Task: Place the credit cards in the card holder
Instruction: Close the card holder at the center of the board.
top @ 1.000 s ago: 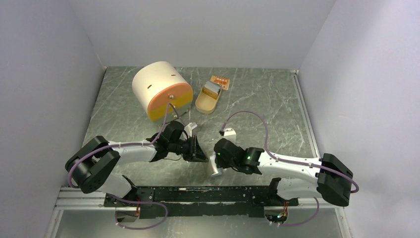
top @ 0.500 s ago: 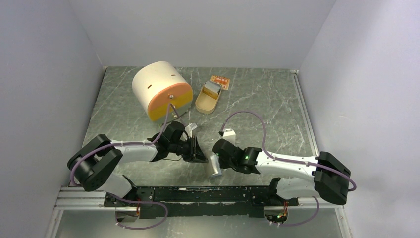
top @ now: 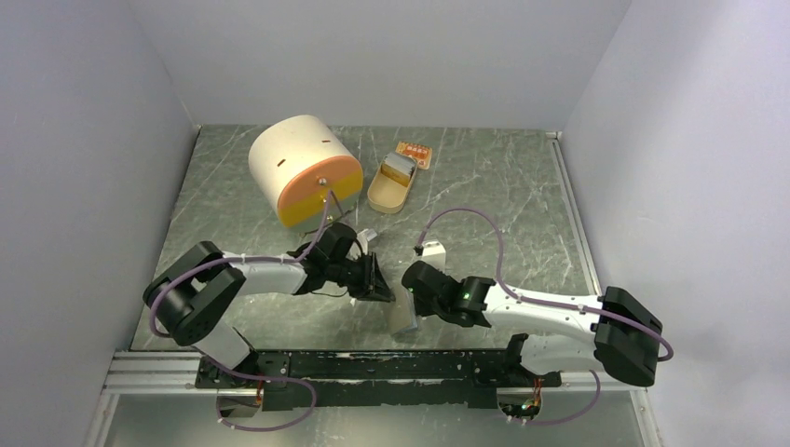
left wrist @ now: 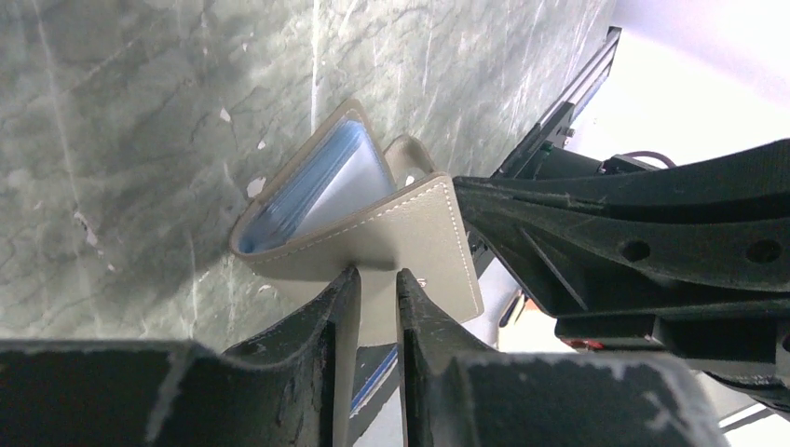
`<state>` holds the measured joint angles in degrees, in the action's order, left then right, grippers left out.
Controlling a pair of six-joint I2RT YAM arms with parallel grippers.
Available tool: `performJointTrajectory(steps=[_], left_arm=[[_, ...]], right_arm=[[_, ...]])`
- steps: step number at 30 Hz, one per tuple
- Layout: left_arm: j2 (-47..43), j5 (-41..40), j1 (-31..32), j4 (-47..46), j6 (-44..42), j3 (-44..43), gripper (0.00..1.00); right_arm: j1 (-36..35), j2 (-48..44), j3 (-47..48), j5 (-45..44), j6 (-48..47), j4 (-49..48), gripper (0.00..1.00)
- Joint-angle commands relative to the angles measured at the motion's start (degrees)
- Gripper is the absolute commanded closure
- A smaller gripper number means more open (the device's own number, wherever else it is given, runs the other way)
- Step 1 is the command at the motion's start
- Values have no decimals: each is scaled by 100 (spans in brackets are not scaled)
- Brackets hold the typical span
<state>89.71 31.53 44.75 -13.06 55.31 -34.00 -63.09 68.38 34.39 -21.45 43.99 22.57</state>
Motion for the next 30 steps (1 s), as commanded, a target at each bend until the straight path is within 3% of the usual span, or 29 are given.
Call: performJointTrajectory(steps=[1,14,30], left_arm=[[206,-92,35,210,-242,-357,74],[973,-6,51,166,-308,-518,75],[1105,99,51,-179,-200,-327,76]], right_arm=[[0,-210,-103,-183,44,130,100],[11,-772,-423,45,38,-229,100],[4,-259,-502,739,-85,-984,100]])
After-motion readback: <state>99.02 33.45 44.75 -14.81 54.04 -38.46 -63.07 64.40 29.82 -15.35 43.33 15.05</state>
